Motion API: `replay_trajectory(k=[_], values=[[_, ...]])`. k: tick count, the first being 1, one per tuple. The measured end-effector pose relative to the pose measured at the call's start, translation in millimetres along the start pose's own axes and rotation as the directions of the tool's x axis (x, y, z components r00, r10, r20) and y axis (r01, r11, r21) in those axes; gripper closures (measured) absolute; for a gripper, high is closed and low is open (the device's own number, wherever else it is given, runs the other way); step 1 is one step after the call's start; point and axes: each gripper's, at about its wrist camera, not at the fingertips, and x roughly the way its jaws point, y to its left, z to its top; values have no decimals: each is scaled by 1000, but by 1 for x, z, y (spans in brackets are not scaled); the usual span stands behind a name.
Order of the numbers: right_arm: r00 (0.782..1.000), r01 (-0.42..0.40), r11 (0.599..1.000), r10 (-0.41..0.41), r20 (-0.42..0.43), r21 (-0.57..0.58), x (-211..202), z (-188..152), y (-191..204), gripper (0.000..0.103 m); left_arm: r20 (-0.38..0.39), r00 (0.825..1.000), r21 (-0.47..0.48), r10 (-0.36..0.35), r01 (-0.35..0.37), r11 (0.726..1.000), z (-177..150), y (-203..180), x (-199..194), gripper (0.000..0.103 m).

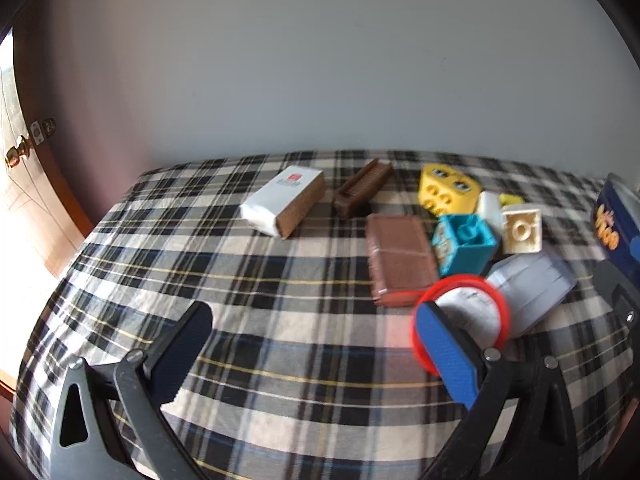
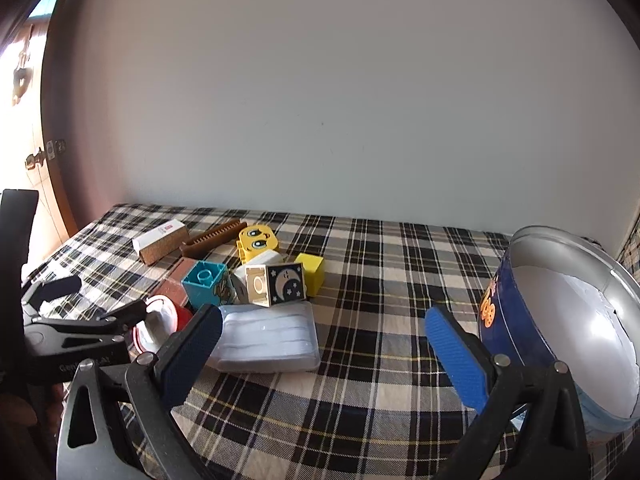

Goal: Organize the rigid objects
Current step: 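Move the left tool toward the red tape roll while the right tool approaches the clear tray, then grasp the red tape roll with the left tool while the right tool grasps the clear tray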

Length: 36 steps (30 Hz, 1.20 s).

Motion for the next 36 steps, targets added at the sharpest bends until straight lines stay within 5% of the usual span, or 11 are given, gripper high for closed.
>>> replay_trajectory(k=[9, 15, 25, 29, 36], values=[[989, -99, 995, 97, -110, -19, 16, -5, 9, 1, 1, 1000, 10, -27, 27, 1000, 2, 12, -6, 0], [961, -165, 986, 152, -229, -36, 46, -6, 22, 1, -18, 1000, 43, -21, 22, 999, 1, 8, -6, 0], [949, -102, 994, 84, -304, -44, 62, -7, 4, 5, -37, 997, 37, -62, 63, 997, 1, 8, -4, 0], [933, -129, 991, 132, -334, 32, 68, -9, -11, 10, -34, 997, 46, -74, 75, 996, 1, 5, -5, 0], [928, -123, 990, 88, -362, -76, 80, -7, 9, 10, -41, 993, 60, -109, 112, 992, -1, 0, -5, 0]])
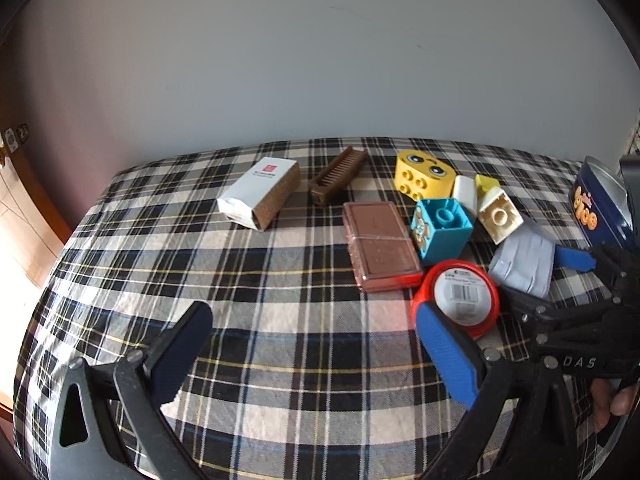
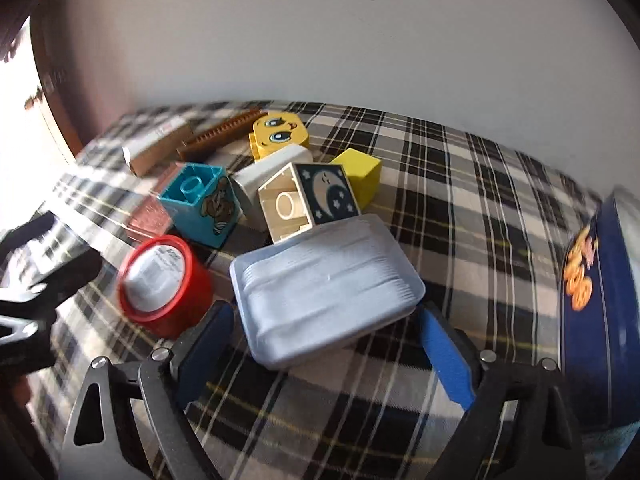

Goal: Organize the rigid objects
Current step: 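Grasp the red tape roll with the left tool while the right tool grasps the clear tray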

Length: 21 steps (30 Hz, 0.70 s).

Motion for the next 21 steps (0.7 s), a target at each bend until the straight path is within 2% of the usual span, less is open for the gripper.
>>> replay_trajectory(k=[2, 4, 5, 6, 7, 8, 11, 15, 17, 19, 21], values=[[1000, 9, 1000, -9, 8, 3, -2, -3, -2, 17, 6, 1000, 20, -26, 26, 999, 0, -4, -1, 0], [1000, -2, 1000, 2, 11, 2, -3, -5, -4, 19, 11, 999, 37, -52, 51, 998, -1, -8, -2, 0], [1000, -7, 1000, 7, 16, -1, -6, -6, -5, 26, 11, 998, 44, -67, 66, 997, -1, -11, -3, 0], [1000, -1, 1000, 2, 28, -5, -10, -7, -5, 54, 10, 996, 50, -85, 85, 995, -1, -13, -3, 0], [1000, -11, 1000, 11, 27, 9, -13, -7, -8, 68, 5, 994, 55, -109, 108, 993, -2, -15, -3, 0], [998, -51, 998, 50, 23, 41, -15, -8, -14, 88, -1, 992, 57, -125, 125, 991, -2, -17, -2, 0], [993, -116, 989, 115, 18, 90, -16, -9, -25, 88, -18, 991, 52, -133, 134, 990, -3, -21, 3, 0], [996, -75, 989, 69, 54, 129, -25, -11, -33, 87, -14, 988, 26, -156, 157, 987, -3, -21, 2, 0], [992, -102, 982, 88, 94, 157, -29, -10, -37, 85, -14, 986, 22, -165, 166, 986, -4, -24, 2, 0], [988, -121, 975, 101, 114, 187, -31, -9, -42, 74, -24, 986, 34, -168, 168, 985, -5, -31, 3, 0], [985, -130, 970, 103, 136, 207, -33, -8, -45, 39, -27, 985, 56, -170, 171, 984, -6, -37, 4, 0]])
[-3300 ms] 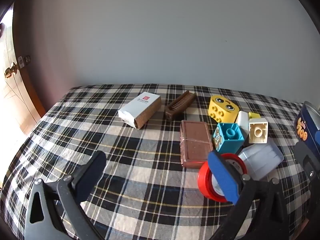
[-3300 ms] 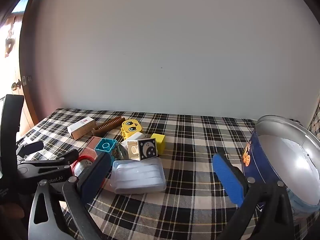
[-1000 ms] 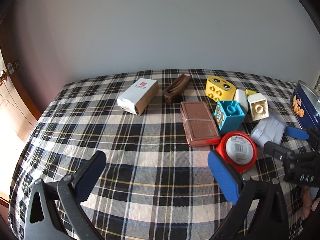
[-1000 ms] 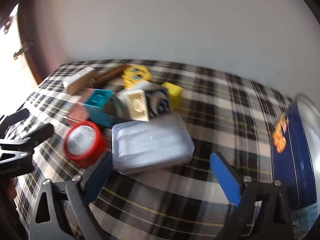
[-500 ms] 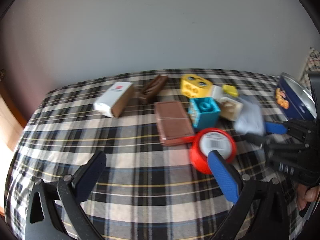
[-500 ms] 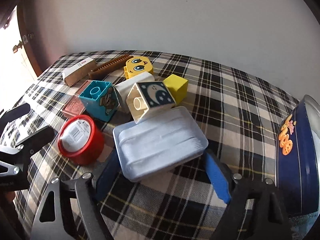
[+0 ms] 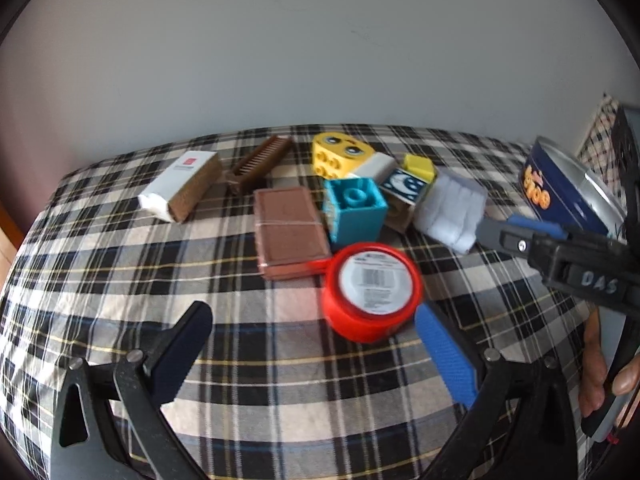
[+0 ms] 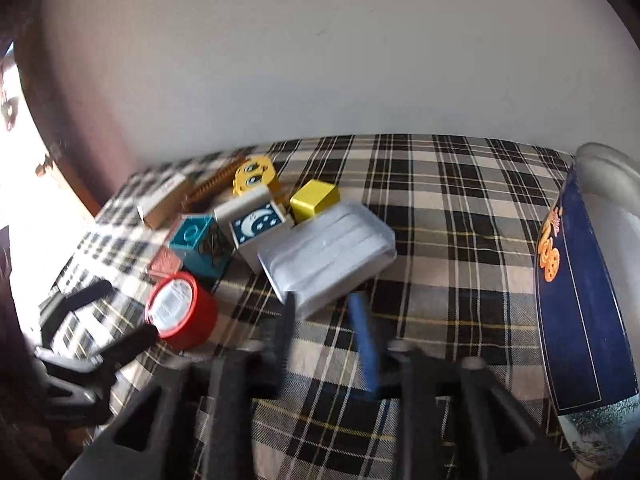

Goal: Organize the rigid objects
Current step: 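Grasp the red tape roll with the left tool while the right tool grasps the clear tray, then carry the tape roll and clear tray over the blue tin with both tools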

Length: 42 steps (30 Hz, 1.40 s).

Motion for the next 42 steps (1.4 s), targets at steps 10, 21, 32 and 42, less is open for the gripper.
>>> replay_trajectory(k=[10, 21, 32, 42], values=[[999, -3, 958, -10, -43, -288, 22, 21, 15, 17, -103, 993, -24, 61, -64, 998, 7, -20, 31, 0], [989, -23, 925, -34, -143, -379, 74, 37, 17, 15, -98, 991, -109, 91, -101, 989, 14, -12, 38, 11], [995, 22, 952, -49, -83, -304, 41, 23, 6, 20, -37, 998, -140, 44, -49, 989, 13, -2, 21, 50], [982, -20, 978, 58, 180, -208, -40, 18, 7, 19, 155, 987, -151, 39, -15, 988, 18, 0, -12, 50]])
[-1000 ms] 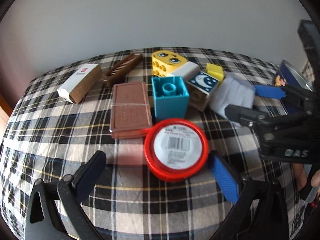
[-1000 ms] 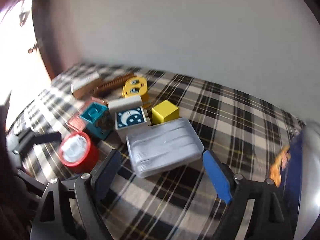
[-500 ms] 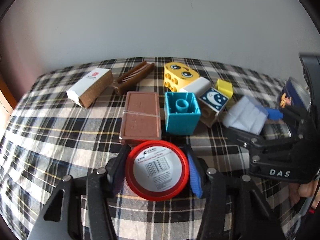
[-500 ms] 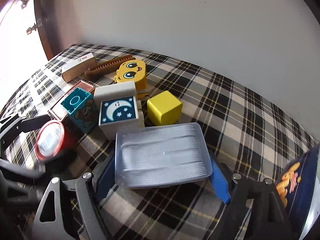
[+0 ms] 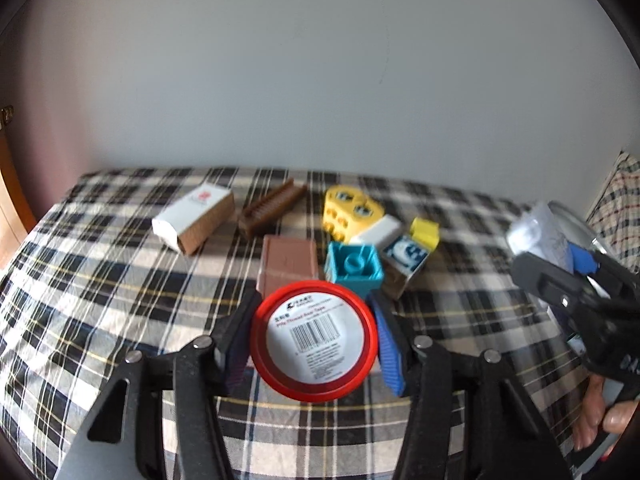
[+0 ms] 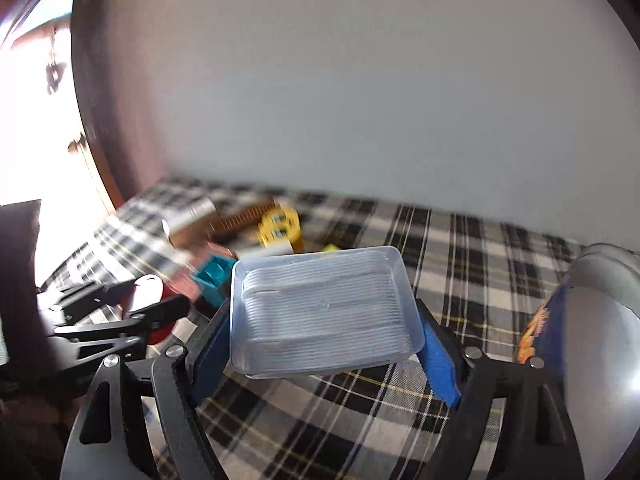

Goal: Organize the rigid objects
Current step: 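Carry the tape roll and clear tray over the blue tin with both tools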

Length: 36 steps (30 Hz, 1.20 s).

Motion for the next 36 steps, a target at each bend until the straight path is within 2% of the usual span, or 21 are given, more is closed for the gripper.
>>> replay_trajectory(k=[4, 11, 16, 22, 24, 32, 36], values=[[994, 78, 997, -76, 80, -24, -30, -8, 6, 19, 58, 998, 0, -26, 26, 1000, 3, -1, -10, 50], [960, 206, 978, -195, 201, -34, -63, -14, 6, 19, 102, 994, 19, -39, 37, 999, 1, -12, -18, 50], [946, 221, 975, -218, 240, 12, -76, -11, -5, 19, 116, 993, 13, -35, 34, 999, -2, -23, -25, 50], [937, 227, 973, -228, 265, 37, -85, -12, -14, 19, 129, 991, 65, -43, 35, 997, -5, -52, -33, 50], [923, 251, 966, -258, 285, 62, -92, -12, -22, 19, 148, 987, 88, -61, 48, 995, -3, -64, -38, 50], [896, 291, 944, -327, 300, 158, -111, -20, -60, 19, 178, 974, 131, -141, 118, 984, 7, -103, -47, 50], [873, 327, 923, -377, 310, 202, -123, -22, -79, 19, 203, 964, 163, -174, 142, 976, 16, -126, -54, 50]])
